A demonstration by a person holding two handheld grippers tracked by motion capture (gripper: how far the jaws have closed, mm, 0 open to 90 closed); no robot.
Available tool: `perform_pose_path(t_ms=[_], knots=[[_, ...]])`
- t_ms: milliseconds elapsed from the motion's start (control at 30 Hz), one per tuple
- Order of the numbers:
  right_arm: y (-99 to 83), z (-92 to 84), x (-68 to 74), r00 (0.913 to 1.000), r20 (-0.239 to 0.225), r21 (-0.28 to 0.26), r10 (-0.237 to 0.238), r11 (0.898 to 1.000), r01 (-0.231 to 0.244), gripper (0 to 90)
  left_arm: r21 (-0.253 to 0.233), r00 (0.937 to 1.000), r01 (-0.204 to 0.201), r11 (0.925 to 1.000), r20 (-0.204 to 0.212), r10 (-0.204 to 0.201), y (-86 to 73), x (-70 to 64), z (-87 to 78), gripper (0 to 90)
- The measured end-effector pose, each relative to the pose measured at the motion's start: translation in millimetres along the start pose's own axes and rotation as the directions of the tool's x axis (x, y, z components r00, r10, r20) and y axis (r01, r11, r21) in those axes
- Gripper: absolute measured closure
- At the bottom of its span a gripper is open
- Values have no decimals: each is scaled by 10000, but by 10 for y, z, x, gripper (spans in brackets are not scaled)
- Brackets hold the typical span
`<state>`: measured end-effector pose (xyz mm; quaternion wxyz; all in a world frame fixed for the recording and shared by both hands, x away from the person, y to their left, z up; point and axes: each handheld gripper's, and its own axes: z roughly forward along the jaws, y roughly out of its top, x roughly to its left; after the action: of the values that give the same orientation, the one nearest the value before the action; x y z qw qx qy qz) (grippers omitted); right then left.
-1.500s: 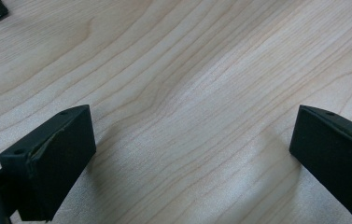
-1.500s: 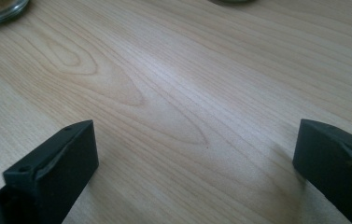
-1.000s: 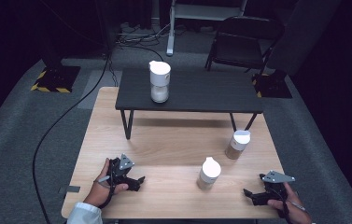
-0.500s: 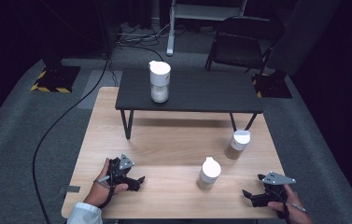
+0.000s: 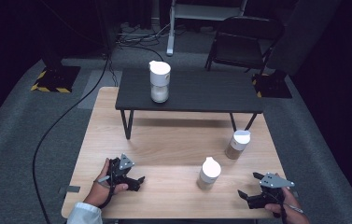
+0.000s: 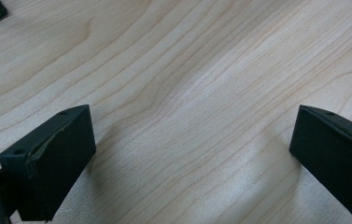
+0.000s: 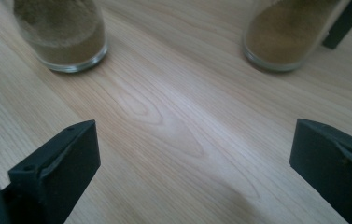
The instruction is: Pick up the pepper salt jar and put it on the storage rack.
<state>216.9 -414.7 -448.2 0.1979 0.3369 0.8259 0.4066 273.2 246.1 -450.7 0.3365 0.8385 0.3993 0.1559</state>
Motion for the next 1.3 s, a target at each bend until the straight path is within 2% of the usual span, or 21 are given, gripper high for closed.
perform_pose_path(t_ms=[200, 500, 833, 1300], knots=[[33, 39, 61, 9994, -233, -170, -252, 9995, 248, 15, 1, 10000, -3, 10000, 1, 3, 0, 1, 0, 0], [82, 104, 88, 9982, -593, -420, -35, 9991, 10, 15, -2, 10000, -1, 10000, 4, 1, 0, 1, 0, 0], [169, 228, 141, 9920, -1252, -498, -186, 9987, 125, 15, 7, 10000, -4, 10000, 1, 4, 1, 0, -1, 0], [273, 376, 209, 9852, -1707, -703, -164, 9975, 44, 18, 1, 10000, 1, 10000, 2, -1, 0, 0, 0, 0]])
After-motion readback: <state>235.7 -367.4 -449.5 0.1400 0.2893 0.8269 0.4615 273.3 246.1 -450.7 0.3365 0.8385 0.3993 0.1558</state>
